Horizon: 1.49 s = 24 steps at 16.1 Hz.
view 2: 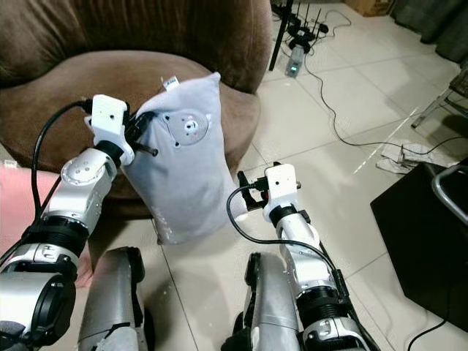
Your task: Move the pillow to the sofa from floor
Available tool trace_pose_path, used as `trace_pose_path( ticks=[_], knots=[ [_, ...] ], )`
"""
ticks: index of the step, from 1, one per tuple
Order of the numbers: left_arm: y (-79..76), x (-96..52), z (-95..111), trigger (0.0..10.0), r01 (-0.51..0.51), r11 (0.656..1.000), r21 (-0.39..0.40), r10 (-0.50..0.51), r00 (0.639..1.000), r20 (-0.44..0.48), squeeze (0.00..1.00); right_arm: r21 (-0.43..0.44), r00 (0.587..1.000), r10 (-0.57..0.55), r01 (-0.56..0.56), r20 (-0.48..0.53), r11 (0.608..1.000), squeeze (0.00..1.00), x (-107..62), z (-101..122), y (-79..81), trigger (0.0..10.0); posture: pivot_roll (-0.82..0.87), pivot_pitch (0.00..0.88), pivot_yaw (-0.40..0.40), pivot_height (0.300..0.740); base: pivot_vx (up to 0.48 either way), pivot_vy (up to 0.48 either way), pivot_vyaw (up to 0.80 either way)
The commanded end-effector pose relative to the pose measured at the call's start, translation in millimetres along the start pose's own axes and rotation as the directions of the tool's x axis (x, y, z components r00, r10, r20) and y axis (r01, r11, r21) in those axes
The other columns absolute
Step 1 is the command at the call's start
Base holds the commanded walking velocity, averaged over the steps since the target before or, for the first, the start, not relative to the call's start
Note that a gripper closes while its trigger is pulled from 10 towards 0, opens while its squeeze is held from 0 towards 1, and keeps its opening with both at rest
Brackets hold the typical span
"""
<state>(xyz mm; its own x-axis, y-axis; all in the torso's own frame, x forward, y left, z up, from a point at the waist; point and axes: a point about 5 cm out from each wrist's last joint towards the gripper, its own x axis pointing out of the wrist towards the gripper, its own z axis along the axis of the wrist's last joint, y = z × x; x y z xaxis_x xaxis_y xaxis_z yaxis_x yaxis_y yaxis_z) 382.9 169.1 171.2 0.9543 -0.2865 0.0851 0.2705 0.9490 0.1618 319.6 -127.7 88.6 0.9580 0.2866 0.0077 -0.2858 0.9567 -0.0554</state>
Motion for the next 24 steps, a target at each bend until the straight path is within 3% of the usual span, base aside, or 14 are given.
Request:
trace_pose_path(
  ticks=[1,5,15,17,20,24],
  knots=[
    [-5.6,2.1,4,0.0,0.024,1.000,0.014,-0.024,0.999,0.027,0.00,0.015,1.000,-0.014,0.014,-0.003,1.000,0.00,-4.6,-4,-2.4,10.0,0.01,0.083,-0.117,0.586,0.000,0.000,0.00],
    [-7.0,-0.5,-4,0.0,0.026,0.999,-0.027,-0.026,1.000,0.000,0.00,0.038,1.000,0.008,-0.007,-0.015,0.999,0.00,-6.8,-8,3.3,10.0,0.00,0.093,-0.118,0.621,0.000,0.000,0.00],
    [-12.3,0.7,-4,0.0,0.060,0.998,-0.012,-0.060,0.998,0.002,0.00,0.036,0.999,0.035,-0.035,-0.005,0.999,0.00,-1.8,-1,4.8,10.0,0.01,0.100,-0.116,0.715,0.000,0.000,0.00],
    [-12.2,2.4,-3,0.0,0.054,0.998,-0.011,-0.054,0.999,-0.001,0.00,0.009,0.999,0.035,-0.036,0.024,0.999,0.00,4.3,13,-6.2,10.0,0.00,0.102,-0.120,0.735,0.000,0.000,0.00],
    [-14.9,3.9,-2,0.0,0.055,0.999,-0.004,-0.055,0.999,0.002,0.00,-0.011,0.999,0.029,-0.029,0.024,1.000,0.00,5.3,16,-14.7,10.0,-0.01,0.103,-0.125,0.740,0.000,0.000,0.00],
    [-12.2,5.5,3,0.0,0.047,0.999,0.004,-0.047,0.999,0.016,0.00,0.000,0.999,0.054,-0.054,0.006,0.999,0.00,1.3,11,-7.2,10.0,0.00,0.112,-0.126,0.740,0.000,0.000,0.00]
  ],
)
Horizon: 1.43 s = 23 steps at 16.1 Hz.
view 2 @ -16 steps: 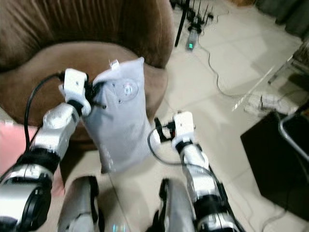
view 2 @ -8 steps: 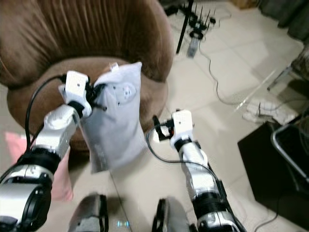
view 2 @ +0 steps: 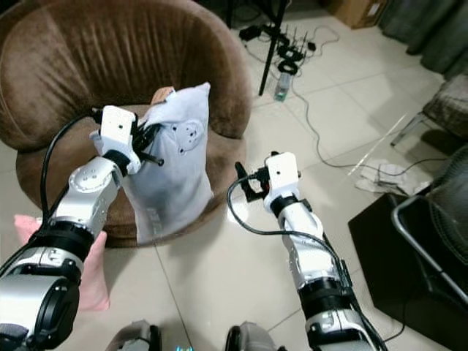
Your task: Move the pillow to the sofa from floor
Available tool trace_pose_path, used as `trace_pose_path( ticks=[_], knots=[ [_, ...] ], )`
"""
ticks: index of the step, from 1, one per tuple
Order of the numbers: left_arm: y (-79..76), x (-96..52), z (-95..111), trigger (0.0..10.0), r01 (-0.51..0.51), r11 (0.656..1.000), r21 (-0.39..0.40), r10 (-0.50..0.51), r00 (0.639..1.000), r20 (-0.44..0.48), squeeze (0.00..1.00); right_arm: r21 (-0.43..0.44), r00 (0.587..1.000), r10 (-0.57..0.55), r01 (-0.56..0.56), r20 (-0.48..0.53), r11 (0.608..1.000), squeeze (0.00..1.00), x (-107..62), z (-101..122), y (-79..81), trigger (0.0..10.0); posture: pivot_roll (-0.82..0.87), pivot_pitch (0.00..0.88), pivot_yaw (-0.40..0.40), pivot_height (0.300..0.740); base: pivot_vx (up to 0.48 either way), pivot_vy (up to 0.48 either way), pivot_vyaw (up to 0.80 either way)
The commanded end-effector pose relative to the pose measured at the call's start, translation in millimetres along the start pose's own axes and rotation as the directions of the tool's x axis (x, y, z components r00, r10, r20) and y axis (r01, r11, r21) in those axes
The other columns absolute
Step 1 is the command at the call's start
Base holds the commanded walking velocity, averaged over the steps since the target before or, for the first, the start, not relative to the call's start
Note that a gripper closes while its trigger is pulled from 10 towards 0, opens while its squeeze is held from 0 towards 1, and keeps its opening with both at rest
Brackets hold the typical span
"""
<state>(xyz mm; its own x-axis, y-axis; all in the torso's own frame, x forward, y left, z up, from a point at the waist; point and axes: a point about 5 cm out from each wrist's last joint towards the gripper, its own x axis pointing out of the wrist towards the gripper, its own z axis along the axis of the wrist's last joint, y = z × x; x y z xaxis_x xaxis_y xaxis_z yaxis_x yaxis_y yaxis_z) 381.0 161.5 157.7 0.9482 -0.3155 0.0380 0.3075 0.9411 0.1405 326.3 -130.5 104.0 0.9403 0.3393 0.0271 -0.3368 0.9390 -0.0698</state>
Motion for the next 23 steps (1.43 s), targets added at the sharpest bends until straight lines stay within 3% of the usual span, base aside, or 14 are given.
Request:
trace_pose_path(
  ticks=[1,4,8,13,17,19,23],
  knots=[
    [-0.3,5.7,16,0.0,0.005,0.999,0.037,-0.007,0.998,0.056,0.00,0.015,1.000,0.011,-0.010,-0.022,1.000,0.00,-5.5,-5,0.1,10.0,0.00,0.104,-0.125,0.740,0.000,0.000,0.00],
    [5.2,5.9,17,0.0,-0.015,0.999,0.052,0.012,0.999,0.053,0.00,0.008,1.000,0.017,-0.016,-0.022,1.000,0.00,-5.4,-4,-2.4,10.0,0.00,0.096,-0.125,0.740,0.000,0.000,0.00],
    [11.2,8.2,22,0.0,-0.035,0.997,0.072,0.032,0.998,0.055,0.00,-0.062,0.967,0.233,-0.240,-0.100,0.969,0.00,-3.9,-2,6.8,10.0,0.00,0.083,-0.125,0.740,0.000,0.000,0.00],
    [8.9,11.9,23,0.0,-0.043,0.996,0.082,0.039,0.998,0.044,0.00,-0.065,0.913,0.387,-0.397,-0.133,0.915,0.00,-8.1,9,9.5,10.0,-0.01,0.083,-0.127,0.740,0.000,0.000,0.00],
    [7.8,14.0,24,0.0,-0.047,0.995,0.086,0.043,0.998,0.042,0.00,0.001,0.889,0.432,-0.437,-0.154,0.899,0.00,-9.7,14,3.7,10.0,-0.02,0.091,-0.127,0.740,0.000,0.000,0.00],
    [6.1,14.6,23,0.0,-0.047,0.995,0.088,0.044,0.998,0.041,0.00,-0.006,0.863,0.467,-0.477,-0.193,0.879,0.00,-14.9,15,-5.1,10.0,-0.02,0.100,-0.135,0.740,0.000,0.000,0.00],
    [6.0,15.3,22,0.0,-0.053,0.995,0.085,0.050,0.998,0.034,0.00,-0.037,0.828,0.508,-0.530,-0.238,0.847,0.00,-21.4,13,-7.1,10.0,-0.02,0.101,-0.140,0.740,0.000,0.000,0.00]
  ],
)
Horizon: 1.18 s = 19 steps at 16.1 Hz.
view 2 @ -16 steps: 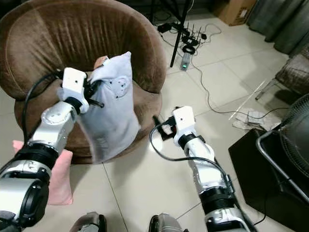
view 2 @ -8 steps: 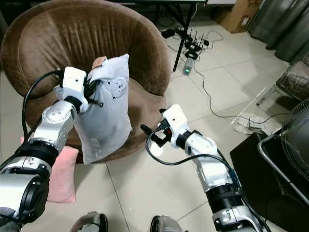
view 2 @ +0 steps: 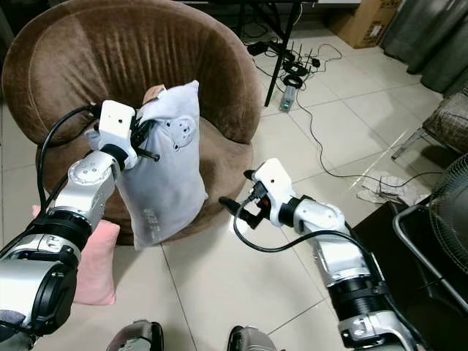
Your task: Move the pillow to the sofa from floor
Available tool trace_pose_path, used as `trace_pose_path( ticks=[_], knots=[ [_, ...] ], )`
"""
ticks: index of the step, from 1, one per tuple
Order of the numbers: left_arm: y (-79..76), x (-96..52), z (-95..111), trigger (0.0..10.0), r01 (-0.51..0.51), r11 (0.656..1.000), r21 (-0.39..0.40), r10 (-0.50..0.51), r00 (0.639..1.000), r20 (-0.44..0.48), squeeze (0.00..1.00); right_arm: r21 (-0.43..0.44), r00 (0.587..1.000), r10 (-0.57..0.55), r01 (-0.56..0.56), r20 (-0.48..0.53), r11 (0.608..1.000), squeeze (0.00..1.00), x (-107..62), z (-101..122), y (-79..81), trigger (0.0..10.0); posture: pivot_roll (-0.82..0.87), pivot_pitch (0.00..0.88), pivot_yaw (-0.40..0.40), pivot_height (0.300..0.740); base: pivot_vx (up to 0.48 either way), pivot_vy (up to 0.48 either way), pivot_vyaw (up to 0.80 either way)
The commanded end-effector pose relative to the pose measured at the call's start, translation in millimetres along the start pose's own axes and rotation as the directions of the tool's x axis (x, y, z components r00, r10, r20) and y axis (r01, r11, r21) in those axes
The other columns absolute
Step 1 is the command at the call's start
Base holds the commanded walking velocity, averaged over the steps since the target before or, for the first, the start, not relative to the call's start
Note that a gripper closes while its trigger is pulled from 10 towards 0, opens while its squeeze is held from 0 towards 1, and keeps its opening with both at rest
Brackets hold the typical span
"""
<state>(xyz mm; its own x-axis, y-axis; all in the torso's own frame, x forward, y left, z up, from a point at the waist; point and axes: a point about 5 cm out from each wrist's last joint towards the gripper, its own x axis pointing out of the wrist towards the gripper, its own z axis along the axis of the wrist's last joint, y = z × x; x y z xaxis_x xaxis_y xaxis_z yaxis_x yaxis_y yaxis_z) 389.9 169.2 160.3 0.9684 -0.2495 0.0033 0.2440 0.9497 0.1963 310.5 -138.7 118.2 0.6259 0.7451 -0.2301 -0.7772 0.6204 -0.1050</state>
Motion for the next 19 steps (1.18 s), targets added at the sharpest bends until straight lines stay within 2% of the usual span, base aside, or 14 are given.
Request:
trace_pose_path(
  ticks=[1,5,9,19],
  knots=[
    [-2.6,9.1,23,0.0,-0.004,1.000,0.026,0.002,0.997,0.082,0.00,-0.005,0.999,-0.021,0.021,-0.026,1.000,0.00,-6.2,-2,-6.1,10.0,-0.02,0.101,-0.143,0.740,0.000,0.000,0.00],
    [-2.7,10.6,27,0.0,-0.004,0.998,0.060,-0.002,0.996,0.087,0.00,0.023,0.997,-0.079,0.079,-0.003,0.997,0.00,-2.7,-1,-6.7,10.0,-0.03,0.104,-0.138,0.740,0.000,0.000,0.00],
    [-5.2,12.0,29,0.0,0.009,0.997,0.073,-0.015,0.996,0.089,0.00,0.058,0.997,-0.077,0.077,-0.006,0.995,0.00,2.1,-10,5.2,10.0,-0.03,0.110,-0.129,0.740,0.000,0.000,0.00],
    [-8.2,13.6,31,0.0,0.030,0.994,0.104,-0.039,0.995,0.090,0.00,0.087,0.996,-0.087,0.087,-0.007,0.992,0.00,9.1,-17,16.2,10.0,-0.03,0.104,-0.116,0.740,0.458,0.000,0.00]
  ],
)
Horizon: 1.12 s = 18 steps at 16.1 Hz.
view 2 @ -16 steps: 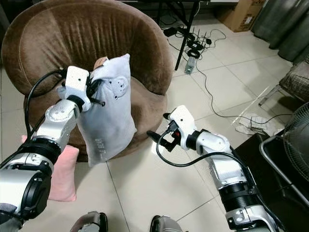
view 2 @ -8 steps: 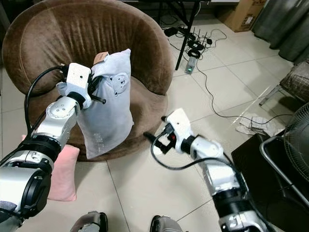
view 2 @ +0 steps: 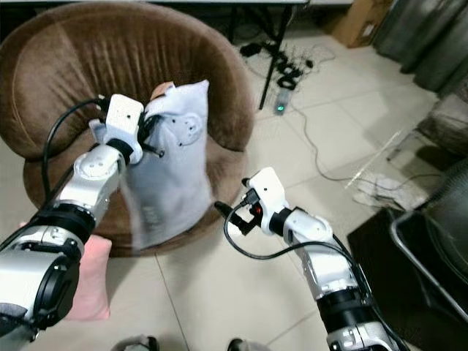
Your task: Move the pillow to the sofa from floor
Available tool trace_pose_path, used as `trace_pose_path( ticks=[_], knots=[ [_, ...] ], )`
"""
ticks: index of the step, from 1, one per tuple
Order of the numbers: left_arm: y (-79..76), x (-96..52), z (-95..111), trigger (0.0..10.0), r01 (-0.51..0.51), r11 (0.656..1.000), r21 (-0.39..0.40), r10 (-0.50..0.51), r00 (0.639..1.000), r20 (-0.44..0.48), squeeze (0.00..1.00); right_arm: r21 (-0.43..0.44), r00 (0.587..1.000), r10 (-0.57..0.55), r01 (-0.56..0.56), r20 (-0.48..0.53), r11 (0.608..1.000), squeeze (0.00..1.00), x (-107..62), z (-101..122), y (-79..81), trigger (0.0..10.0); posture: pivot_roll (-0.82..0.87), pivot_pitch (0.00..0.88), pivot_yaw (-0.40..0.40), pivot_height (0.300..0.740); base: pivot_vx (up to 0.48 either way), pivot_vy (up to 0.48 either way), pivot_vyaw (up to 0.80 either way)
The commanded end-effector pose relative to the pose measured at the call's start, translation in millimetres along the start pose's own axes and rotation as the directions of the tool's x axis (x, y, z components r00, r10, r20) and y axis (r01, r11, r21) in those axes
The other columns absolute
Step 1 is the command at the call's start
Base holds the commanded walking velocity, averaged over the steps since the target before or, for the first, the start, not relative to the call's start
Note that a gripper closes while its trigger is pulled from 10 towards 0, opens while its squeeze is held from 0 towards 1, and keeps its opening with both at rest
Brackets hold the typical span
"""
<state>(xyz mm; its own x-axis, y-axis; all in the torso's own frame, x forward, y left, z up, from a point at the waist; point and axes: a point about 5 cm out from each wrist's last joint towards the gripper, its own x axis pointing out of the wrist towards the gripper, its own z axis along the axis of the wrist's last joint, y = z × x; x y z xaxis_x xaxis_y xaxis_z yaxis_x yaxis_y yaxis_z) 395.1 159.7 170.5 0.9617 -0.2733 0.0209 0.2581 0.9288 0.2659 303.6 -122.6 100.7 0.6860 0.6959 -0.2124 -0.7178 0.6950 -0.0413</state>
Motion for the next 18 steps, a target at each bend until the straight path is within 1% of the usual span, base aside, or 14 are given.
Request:
trace_pose_path(
  ticks=[1,3,7,10,12,15,17,18],
  knots=[
    [-0.6,6.5,19,0.0,0.011,0.999,0.034,-0.014,0.998,0.069,0.00,0.003,1.000,-0.008,0.008,-0.017,1.000,0.00,-2.3,-4,-0.6,10.0,-0.02,0.105,-0.115,0.740,0.480,0.000,0.00],
    [0.0,6.0,18,0.0,0.008,1.000,0.027,-0.010,0.998,0.066,0.00,0.009,1.000,-0.009,0.009,-0.018,1.000,0.00,-1.5,-5,0.3,10.0,-0.02,0.105,-0.115,0.740,0.476,0.000,0.00],
    [0.3,5.6,18,0.0,0.010,0.999,0.043,-0.013,0.998,0.064,0.00,0.011,1.000,0.001,0.000,-0.021,1.000,0.00,0.5,-6,2.9,10.0,-0.02,0.105,-0.113,0.740,0.472,0.000,0.00],
    [0.8,5.3,18,0.0,0.013,0.999,0.039,-0.016,0.998,0.066,0.00,0.015,1.000,0.005,-0.005,-0.023,1.000,0.00,1.0,-8,4.2,10.0,-0.02,0.107,-0.110,0.740,0.480,0.000,0.00],
    [1.9,5.7,17,0.0,-0.007,1.000,0.016,0.006,0.998,0.055,0.00,0.018,1.000,0.004,-0.004,-0.024,1.000,0.00,1.2,-9,4.9,10.0,-0.02,0.110,-0.108,0.740,0.000,0.000,0.00],
    [2.5,6.5,17,0.0,0.019,0.998,0.055,-0.021,0.999,0.041,0.00,0.023,1.000,0.008,-0.008,-0.021,1.000,0.00,1.1,-9,6.4,10.0,-0.02,0.115,-0.104,0.740,0.000,0.000,0.00],
    [6.4,7.2,20,0.0,0.035,0.998,0.055,-0.038,0.998,0.043,0.00,0.026,1.000,0.010,-0.010,-0.019,1.000,0.00,2.0,-8,7.8,10.0,-0.02,0.119,-0.103,0.740,0.000,0.000,0.00],
    [12.9,7.2,20,0.0,0.041,0.996,0.081,-0.042,0.999,0.011,0.00,0.029,1.000,0.013,-0.013,-0.016,0.999,0.00,2.8,-9,10.4,10.0,-0.02,0.121,-0.097,0.740,0.000,0.000,0.00]
  ],
)
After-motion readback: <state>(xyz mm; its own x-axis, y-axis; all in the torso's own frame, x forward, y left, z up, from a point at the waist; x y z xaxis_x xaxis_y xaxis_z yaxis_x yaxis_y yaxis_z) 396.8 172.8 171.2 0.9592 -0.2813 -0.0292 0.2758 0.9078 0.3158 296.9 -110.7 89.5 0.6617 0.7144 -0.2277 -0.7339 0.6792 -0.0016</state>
